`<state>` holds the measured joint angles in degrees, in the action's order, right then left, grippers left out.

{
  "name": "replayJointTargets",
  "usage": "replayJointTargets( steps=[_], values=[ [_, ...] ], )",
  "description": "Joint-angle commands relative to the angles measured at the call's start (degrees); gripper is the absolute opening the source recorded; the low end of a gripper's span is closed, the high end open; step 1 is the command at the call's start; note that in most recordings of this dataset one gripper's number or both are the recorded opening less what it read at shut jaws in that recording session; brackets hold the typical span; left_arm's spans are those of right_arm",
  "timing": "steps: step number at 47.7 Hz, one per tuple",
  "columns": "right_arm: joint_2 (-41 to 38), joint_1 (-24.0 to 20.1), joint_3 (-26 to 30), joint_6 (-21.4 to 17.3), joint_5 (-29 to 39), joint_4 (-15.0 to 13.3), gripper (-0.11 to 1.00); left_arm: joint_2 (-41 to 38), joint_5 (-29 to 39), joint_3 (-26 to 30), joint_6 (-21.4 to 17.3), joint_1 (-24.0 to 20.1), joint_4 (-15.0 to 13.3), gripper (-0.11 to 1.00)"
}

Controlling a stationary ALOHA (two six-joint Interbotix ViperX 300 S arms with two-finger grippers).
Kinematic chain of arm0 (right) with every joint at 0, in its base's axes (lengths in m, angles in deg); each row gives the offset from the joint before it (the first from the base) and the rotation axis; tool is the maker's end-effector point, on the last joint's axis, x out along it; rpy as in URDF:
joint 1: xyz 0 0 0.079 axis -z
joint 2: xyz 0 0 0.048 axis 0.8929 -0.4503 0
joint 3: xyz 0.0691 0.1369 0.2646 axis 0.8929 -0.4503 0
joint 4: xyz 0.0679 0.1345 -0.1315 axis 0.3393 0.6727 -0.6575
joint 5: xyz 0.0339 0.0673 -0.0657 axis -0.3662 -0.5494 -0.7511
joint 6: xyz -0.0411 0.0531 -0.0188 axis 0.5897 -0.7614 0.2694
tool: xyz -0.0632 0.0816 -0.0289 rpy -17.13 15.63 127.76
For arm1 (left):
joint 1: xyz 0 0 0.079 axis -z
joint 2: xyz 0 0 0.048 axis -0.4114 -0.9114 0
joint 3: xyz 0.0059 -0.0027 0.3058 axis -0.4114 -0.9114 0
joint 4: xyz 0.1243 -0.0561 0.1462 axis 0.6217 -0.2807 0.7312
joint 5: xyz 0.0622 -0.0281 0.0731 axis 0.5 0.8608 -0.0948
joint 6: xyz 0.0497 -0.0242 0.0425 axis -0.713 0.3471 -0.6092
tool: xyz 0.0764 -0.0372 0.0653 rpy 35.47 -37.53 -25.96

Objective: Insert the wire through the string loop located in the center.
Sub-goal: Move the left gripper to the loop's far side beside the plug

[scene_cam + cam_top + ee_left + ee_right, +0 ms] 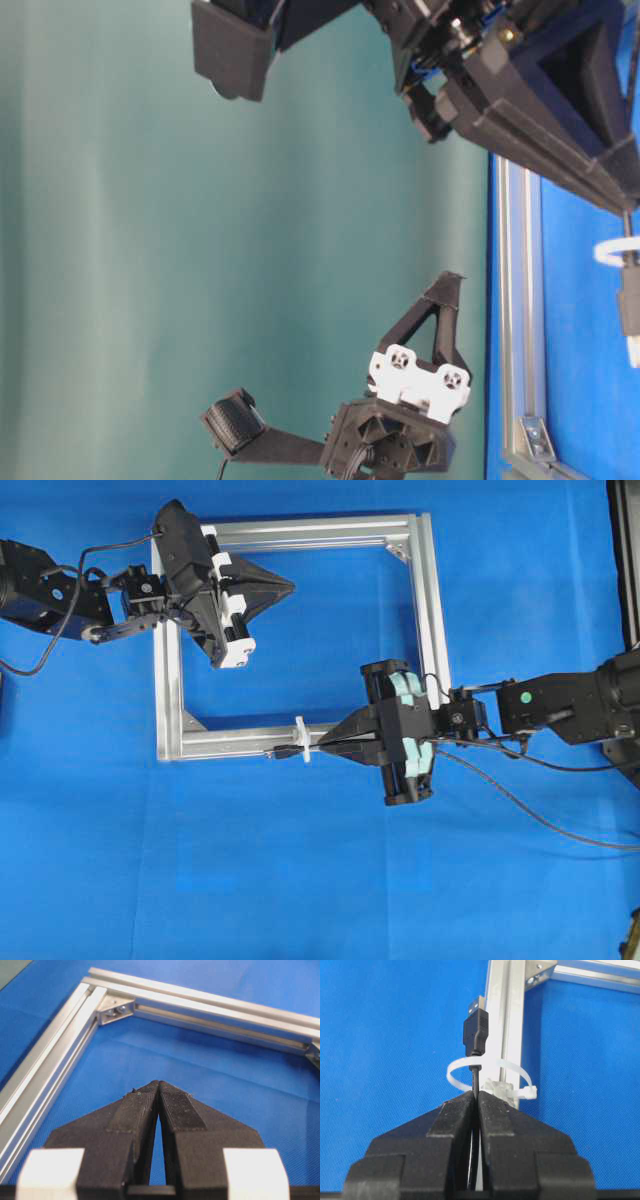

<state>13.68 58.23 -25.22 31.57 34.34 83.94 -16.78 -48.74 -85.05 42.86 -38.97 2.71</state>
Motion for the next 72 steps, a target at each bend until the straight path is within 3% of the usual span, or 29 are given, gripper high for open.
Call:
replayJointTargets(
  steps=[1, 30, 55, 72],
  values=[
    [0.1, -0.2, 1.5, -0.1, -0.2, 0.2, -0.02, 1.8, -0.1, 0.4, -0.1, 0.4, 0.2, 0.0],
    [-1.3, -0.2, 2.5, -0.1, -0.2, 0.2, -0.02, 1.9, -0.1, -0.4, 0.0, 1.1, 0.2, 0.0],
    [-1.3, -0.1, 2.6, 0.0, -0.3, 0.2, -0.02, 5.7, -0.4, -4.7, 1.9, 16.5, 0.1, 0.0],
    [-1.3, -0.1, 2.5, 0.0, -0.3, 0.2, -0.02, 5.6, -0.4, -4.3, 1.9, 18.7, 0.2, 0.0]
  ],
)
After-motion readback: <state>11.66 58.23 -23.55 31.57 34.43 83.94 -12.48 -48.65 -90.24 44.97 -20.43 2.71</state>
